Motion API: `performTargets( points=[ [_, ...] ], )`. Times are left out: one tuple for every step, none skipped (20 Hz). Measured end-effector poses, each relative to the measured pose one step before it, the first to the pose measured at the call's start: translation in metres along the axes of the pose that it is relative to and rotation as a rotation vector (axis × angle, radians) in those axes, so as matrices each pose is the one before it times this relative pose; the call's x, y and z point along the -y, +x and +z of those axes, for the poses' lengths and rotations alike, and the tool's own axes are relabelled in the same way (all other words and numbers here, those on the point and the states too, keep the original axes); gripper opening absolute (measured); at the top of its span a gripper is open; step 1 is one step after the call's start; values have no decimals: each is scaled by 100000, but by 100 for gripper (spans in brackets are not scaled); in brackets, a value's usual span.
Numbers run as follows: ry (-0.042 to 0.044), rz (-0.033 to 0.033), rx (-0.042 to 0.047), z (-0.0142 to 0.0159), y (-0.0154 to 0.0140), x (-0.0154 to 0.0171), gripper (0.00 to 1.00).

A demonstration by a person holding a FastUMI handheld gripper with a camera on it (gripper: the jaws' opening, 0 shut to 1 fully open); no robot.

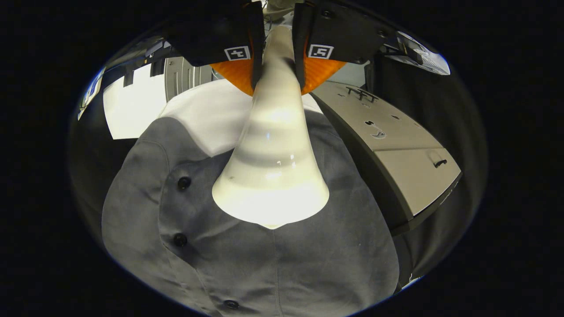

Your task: Iron the clothes twice with a garment steamer, once on the left side and once on the right side.

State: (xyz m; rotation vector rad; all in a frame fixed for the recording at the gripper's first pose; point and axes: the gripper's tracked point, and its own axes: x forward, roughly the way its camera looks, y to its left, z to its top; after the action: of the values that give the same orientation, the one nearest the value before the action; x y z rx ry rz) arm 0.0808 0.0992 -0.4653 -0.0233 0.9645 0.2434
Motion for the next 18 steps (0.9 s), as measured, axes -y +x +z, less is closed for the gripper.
performTargets(
  points=[
    [77, 249, -1127, -390, -92, -14, 34],
    [162, 336, -276, -220, -219, 66, 34],
    [316, 385, -818, -35, -685, 222, 34],
    [479, 152, -81, 103, -885, 434, 34],
    [341, 241, 840, 480, -992, 314, 34],
    [-21, 89, 960, 719, -1238, 513, 34],
    [-375, 6, 1410, 983, -1169, 438, 34],
    [-405, 120, 1526, 947, -1433, 449, 34],
    [-271, 88, 1605, 1242, -1306, 375, 34],
    [-139, -55, 2103, 1390, -1385, 406, 34],
    [220, -75, 2384, 1490, -1240, 420, 34],
    [111, -93, 2793, 1699, -1223, 379, 34],
    [-9, -468, 2563, 1700, -1042, 352, 34],
    [-805, -922, 2256, 1465, -1285, 710, 34],
    [-1154, -1080, 2672, 1667, -983, 645, 34],
    [-871, -1084, 2647, 1670, -914, 654, 34],
    [-687, -998, 2223, 1519, -688, 450, 34],
    [-655, -684, 2204, 1478, -439, 422, 34]
  ],
)
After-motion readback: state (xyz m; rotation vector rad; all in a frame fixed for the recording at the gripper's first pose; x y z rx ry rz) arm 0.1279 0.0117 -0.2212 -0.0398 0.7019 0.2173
